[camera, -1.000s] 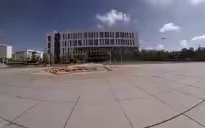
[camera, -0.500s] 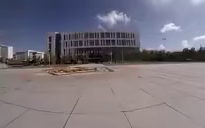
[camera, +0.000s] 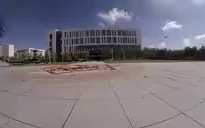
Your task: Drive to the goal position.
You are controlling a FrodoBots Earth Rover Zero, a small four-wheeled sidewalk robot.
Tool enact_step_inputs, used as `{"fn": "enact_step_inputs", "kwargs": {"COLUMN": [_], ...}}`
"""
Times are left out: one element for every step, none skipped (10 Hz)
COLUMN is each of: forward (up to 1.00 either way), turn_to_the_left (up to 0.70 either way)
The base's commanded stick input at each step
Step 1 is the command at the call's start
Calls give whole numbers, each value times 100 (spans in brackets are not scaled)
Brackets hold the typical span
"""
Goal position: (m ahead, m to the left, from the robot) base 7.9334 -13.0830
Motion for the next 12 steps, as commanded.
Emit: {"fn": "enact_step_inputs", "kwargs": {"forward": [70, 70, 70, 70, 70, 70, 70, 70, 70, 70, 70, 70], "turn_to_the_left": [-35, -35, -35, -35, -35, -35, -35, -35, -35, -35, -35, -35]}}
